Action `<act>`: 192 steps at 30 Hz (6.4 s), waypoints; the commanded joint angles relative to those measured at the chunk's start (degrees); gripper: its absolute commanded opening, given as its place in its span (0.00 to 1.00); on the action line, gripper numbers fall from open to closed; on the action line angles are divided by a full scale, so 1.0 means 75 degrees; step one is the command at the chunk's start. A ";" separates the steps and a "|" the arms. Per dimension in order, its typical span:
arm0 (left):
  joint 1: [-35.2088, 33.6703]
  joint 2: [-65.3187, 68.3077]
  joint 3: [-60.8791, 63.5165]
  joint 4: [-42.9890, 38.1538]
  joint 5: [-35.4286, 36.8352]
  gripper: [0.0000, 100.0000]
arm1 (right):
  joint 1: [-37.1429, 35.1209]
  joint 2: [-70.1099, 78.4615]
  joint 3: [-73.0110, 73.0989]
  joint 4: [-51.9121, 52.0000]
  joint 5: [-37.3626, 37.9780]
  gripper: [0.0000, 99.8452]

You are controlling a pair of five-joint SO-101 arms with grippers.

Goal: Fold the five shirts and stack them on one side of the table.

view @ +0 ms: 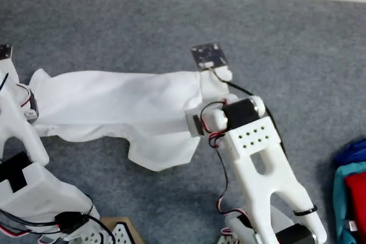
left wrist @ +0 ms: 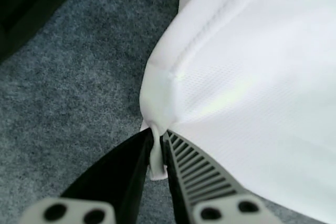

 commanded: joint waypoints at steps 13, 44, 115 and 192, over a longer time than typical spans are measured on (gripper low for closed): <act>-0.0240 -0.0346 0.0756 -0.1196 -0.0070 0.01 | -0.1354 -0.0229 0.2163 0.0451 0.1325 0.01; -0.0393 -0.0440 0.0451 -0.0293 -0.0023 0.08 | -0.0064 -0.0967 0.1987 -0.1952 0.0738 0.04; -0.0264 -0.0416 -0.3053 0.3048 -0.0867 0.22 | 0.0428 0.4378 0.1565 -0.8281 0.0223 0.01; 0.2620 0.4952 -0.4917 0.0668 0.3516 0.01 | 0.0721 0.4343 0.1530 -0.8270 0.0234 0.01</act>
